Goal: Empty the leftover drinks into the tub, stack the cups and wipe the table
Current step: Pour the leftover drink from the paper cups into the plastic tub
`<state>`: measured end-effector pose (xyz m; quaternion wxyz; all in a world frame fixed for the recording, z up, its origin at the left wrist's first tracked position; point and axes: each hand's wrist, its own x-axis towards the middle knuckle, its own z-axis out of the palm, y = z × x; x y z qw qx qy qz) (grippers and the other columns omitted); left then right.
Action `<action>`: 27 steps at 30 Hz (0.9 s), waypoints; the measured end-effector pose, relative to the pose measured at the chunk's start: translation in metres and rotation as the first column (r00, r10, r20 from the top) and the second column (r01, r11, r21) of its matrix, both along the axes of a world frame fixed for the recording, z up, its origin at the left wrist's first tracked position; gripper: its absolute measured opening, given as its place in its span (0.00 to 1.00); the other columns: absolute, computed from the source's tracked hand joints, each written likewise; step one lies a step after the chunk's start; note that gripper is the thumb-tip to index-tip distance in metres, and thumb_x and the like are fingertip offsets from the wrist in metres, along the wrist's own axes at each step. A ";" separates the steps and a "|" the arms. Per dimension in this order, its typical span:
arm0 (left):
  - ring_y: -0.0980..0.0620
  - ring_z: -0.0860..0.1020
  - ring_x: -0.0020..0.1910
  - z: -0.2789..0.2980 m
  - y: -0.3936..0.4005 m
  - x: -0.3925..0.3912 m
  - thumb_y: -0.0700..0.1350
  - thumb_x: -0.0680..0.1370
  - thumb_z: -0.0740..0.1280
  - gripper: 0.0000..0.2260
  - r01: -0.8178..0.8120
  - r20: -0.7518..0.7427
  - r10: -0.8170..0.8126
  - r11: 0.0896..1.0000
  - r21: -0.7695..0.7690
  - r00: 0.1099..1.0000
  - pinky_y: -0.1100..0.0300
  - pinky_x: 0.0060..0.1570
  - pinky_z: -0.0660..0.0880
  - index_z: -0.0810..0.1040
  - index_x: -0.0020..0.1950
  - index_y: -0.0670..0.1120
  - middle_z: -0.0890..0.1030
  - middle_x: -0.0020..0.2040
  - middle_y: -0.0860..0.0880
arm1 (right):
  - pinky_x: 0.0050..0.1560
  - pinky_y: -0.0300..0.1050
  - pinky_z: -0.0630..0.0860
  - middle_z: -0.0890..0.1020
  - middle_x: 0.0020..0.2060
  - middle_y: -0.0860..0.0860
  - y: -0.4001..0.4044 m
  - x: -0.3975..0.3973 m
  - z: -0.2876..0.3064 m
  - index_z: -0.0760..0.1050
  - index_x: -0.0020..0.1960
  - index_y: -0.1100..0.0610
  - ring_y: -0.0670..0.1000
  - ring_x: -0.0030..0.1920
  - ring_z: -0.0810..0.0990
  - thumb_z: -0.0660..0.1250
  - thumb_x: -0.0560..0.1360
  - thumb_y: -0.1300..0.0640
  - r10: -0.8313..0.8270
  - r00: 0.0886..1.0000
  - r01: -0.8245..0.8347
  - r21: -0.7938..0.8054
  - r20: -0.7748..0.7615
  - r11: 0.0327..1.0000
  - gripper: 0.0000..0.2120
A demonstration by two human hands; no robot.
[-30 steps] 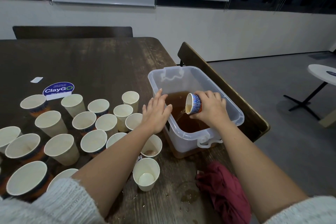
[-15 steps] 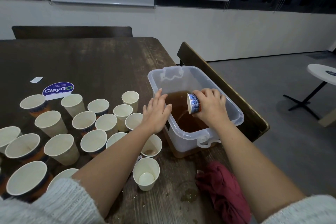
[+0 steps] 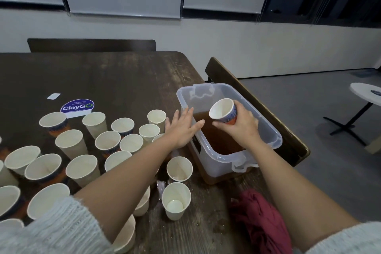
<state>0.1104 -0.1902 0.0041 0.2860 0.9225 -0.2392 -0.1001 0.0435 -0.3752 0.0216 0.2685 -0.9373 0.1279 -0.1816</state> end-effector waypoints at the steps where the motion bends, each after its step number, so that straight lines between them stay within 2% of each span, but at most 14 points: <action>1: 0.47 0.45 0.78 0.006 0.009 0.000 0.62 0.81 0.50 0.30 -0.013 -0.019 0.012 0.996 -0.091 1.000 0.42 0.74 0.43 0.48 0.79 0.52 0.46 0.80 0.51 | 0.70 0.61 0.63 0.73 0.66 0.50 0.010 0.001 0.004 0.62 0.73 0.49 0.54 0.68 0.70 0.72 0.66 0.34 0.028 0.999 -0.032 0.119 0.038 0.992 0.42; 2: 0.48 0.48 0.78 0.014 0.016 -0.001 0.62 0.80 0.52 0.31 -0.037 -0.068 0.022 0.972 -0.234 0.997 0.45 0.75 0.47 0.50 0.79 0.51 0.49 0.80 0.50 | 0.69 0.60 0.68 0.73 0.66 0.49 0.021 0.000 0.008 0.61 0.73 0.48 0.53 0.66 0.71 0.70 0.65 0.31 0.057 0.996 -0.071 0.214 0.069 0.974 0.43; 4: 0.51 0.56 0.77 0.030 0.034 -0.007 0.59 0.81 0.55 0.29 -0.117 -0.180 0.025 0.846 -0.520 0.983 0.55 0.72 0.56 0.56 0.78 0.49 0.57 0.78 0.50 | 0.63 0.49 0.74 0.74 0.63 0.48 0.047 0.003 0.018 0.60 0.72 0.49 0.48 0.62 0.74 0.69 0.65 0.32 0.133 0.981 -0.175 0.355 0.140 0.918 0.42; 6: 0.54 0.62 0.73 0.045 0.057 -0.012 0.56 0.82 0.55 0.24 -0.178 -0.224 0.041 0.751 -0.636 0.974 0.64 0.65 0.60 0.61 0.76 0.49 0.65 0.74 0.52 | 0.56 0.38 0.76 0.75 0.61 0.48 0.081 0.009 0.027 0.61 0.71 0.52 0.45 0.58 0.76 0.68 0.67 0.37 0.223 0.953 -0.294 0.458 0.203 0.839 0.38; 8: 0.53 0.67 0.71 0.055 0.084 -0.015 0.56 0.82 0.55 0.22 -0.206 -0.228 0.062 0.688 -0.695 0.972 0.60 0.67 0.63 0.66 0.74 0.50 0.69 0.72 0.51 | 0.55 0.39 0.78 0.75 0.61 0.49 0.118 0.018 0.032 0.60 0.70 0.53 0.47 0.59 0.77 0.67 0.67 0.33 0.327 0.919 -0.393 0.509 0.218 0.766 0.40; 10: 0.51 0.70 0.69 0.062 0.124 -0.018 0.56 0.82 0.54 0.22 -0.268 -0.250 0.115 0.601 -0.753 0.961 0.53 0.69 0.68 0.68 0.73 0.48 0.72 0.70 0.49 | 0.58 0.46 0.79 0.76 0.59 0.49 0.167 0.029 0.032 0.62 0.68 0.53 0.48 0.59 0.78 0.64 0.65 0.25 0.411 0.887 -0.457 0.533 0.212 0.712 0.43; 12: 0.52 0.70 0.69 0.067 0.167 -0.026 0.53 0.83 0.53 0.21 -0.332 -0.254 0.216 0.536 -0.776 0.943 0.56 0.68 0.69 0.66 0.74 0.47 0.70 0.71 0.48 | 0.57 0.43 0.79 0.77 0.57 0.45 0.214 0.036 0.031 0.63 0.66 0.50 0.44 0.58 0.78 0.60 0.61 0.19 0.473 0.856 -0.498 0.578 0.209 0.647 0.46; 14: 0.55 0.68 0.68 0.072 0.206 -0.035 0.52 0.83 0.53 0.21 -0.350 -0.222 0.294 0.514 -0.783 0.930 0.60 0.66 0.69 0.65 0.75 0.46 0.69 0.71 0.49 | 0.55 0.37 0.77 0.76 0.58 0.45 0.256 0.037 0.032 0.64 0.66 0.48 0.42 0.59 0.77 0.58 0.63 0.20 0.537 0.820 -0.535 0.595 0.197 0.599 0.43; 15: 0.55 0.68 0.68 0.073 0.251 -0.044 0.52 0.83 0.53 0.21 -0.383 -0.216 0.363 0.492 -0.782 0.907 0.61 0.65 0.69 0.65 0.74 0.47 0.69 0.71 0.50 | 0.55 0.36 0.77 0.76 0.60 0.47 0.302 0.038 0.033 0.64 0.67 0.48 0.44 0.62 0.76 0.58 0.67 0.24 0.594 0.782 -0.569 0.607 0.189 0.556 0.38; 17: 0.55 0.71 0.66 0.072 0.299 -0.053 0.51 0.83 0.55 0.19 -0.415 -0.217 0.429 0.448 -0.792 0.877 0.61 0.63 0.71 0.67 0.73 0.48 0.72 0.68 0.51 | 0.55 0.32 0.74 0.73 0.64 0.49 0.345 0.039 0.035 0.63 0.71 0.50 0.48 0.65 0.73 0.62 0.74 0.37 0.651 0.741 -0.603 0.588 0.163 0.539 0.30; 19: 0.58 0.75 0.60 0.068 0.373 -0.069 0.50 0.83 0.58 0.17 -0.468 -0.225 0.519 0.403 -0.786 0.824 0.66 0.54 0.75 0.70 0.70 0.48 0.76 0.61 0.53 | 0.59 0.36 0.74 0.70 0.67 0.49 0.412 0.036 0.038 0.59 0.74 0.49 0.48 0.65 0.72 0.68 0.74 0.44 0.733 0.669 -0.654 0.568 0.124 0.500 0.34; 21: 0.55 0.75 0.60 0.064 0.429 -0.083 0.50 0.82 0.60 0.16 -0.505 -0.217 0.565 0.423 -0.753 0.796 0.65 0.52 0.76 0.72 0.69 0.49 0.77 0.60 0.52 | 0.63 0.46 0.75 0.70 0.66 0.48 0.458 0.035 0.040 0.56 0.75 0.46 0.49 0.65 0.72 0.73 0.71 0.45 0.792 0.604 -0.694 0.549 0.090 0.466 0.40; 24: 0.50 0.76 0.62 0.052 0.509 -0.112 0.55 0.78 0.65 0.19 -0.543 -0.210 0.593 0.463 -0.701 0.777 0.53 0.58 0.77 0.73 0.67 0.52 0.78 0.61 0.49 | 0.60 0.42 0.73 0.68 0.63 0.43 0.531 0.025 0.040 0.55 0.77 0.46 0.45 0.62 0.70 0.76 0.70 0.51 0.886 0.463 -0.779 0.480 0.006 0.404 0.43; 27: 0.49 0.78 0.60 0.042 0.554 -0.138 0.51 0.76 0.68 0.20 -0.548 -0.203 0.588 0.496 -0.673 0.783 0.54 0.56 0.78 0.74 0.66 0.48 0.78 0.61 0.48 | 0.64 0.46 0.71 0.70 0.68 0.47 0.582 0.015 0.032 0.57 0.77 0.48 0.49 0.67 0.69 0.76 0.69 0.52 0.930 0.361 -0.870 0.336 -0.066 0.361 0.43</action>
